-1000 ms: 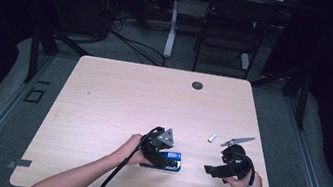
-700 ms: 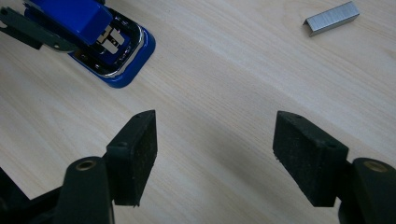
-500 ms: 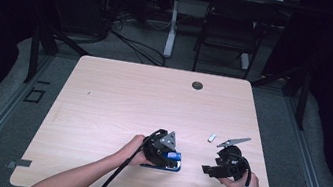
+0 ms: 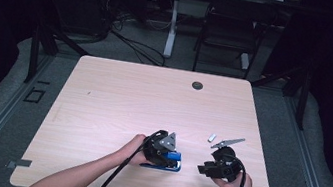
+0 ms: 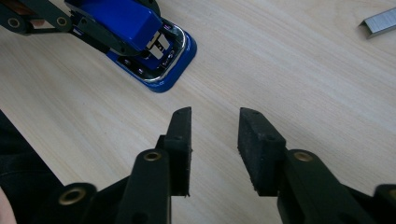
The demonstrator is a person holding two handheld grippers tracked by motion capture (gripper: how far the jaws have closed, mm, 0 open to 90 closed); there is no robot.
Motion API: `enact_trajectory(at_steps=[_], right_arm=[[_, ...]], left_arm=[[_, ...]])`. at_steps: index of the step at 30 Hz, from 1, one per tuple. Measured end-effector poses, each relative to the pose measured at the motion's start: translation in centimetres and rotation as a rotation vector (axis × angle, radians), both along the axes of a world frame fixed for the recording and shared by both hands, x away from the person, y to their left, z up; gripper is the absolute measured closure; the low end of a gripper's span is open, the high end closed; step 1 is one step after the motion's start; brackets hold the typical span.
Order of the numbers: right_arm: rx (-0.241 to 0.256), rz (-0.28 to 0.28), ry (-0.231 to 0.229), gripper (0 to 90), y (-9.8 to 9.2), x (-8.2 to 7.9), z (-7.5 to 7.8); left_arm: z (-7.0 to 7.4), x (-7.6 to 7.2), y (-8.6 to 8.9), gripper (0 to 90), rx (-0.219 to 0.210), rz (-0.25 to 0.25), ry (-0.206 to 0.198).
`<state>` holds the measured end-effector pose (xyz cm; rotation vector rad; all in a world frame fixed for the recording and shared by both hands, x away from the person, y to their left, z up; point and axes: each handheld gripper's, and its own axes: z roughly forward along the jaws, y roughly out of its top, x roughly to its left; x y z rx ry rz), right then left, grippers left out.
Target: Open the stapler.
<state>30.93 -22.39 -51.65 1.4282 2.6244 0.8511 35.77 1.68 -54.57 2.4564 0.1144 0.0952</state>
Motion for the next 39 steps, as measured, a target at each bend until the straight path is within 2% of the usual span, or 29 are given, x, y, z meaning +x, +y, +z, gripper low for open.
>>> enact_trajectory(at_steps=[5,6,8,14,25,29,35,39], right_arm=[[0.028,-0.007,0.0,69.2,0.5,0.2,-0.1],[0.03,-0.005,0.0,69.5,0.5,0.2,-0.1],[0.039,-0.001,0.004,70.3,0.7,0.2,-0.1],[0.055,0.003,0.008,71.0,1.1,0.5,-0.2],[0.097,-0.021,-0.005,66.1,2.1,1.3,-0.5],[0.109,-0.018,-0.011,65.0,2.8,1.7,-0.5],[0.14,-0.01,-0.01,68.9,3.9,2.4,-0.8],[0.144,-0.009,0.0,70.2,4.5,2.9,-1.2]], left_arm=[[0.2,0.2,0.4,64.3,-0.014,-0.019,0.009],[0.1,0.1,0.4,64.4,-0.029,-0.014,0.002],[0.3,0.2,0.5,64.6,-0.023,-0.022,0.011],[0.4,0.2,0.6,65.0,-0.032,-0.034,0.004],[0.7,0.1,1.0,65.5,-0.06,-0.046,-0.002],[0.9,0.1,1.1,65.6,-0.054,-0.058,-0.011],[1.0,0.0,1.2,65.7,-0.065,-0.065,-0.015],[1.2,0.0,1.4,65.7,-0.067,-0.071,-0.021]])
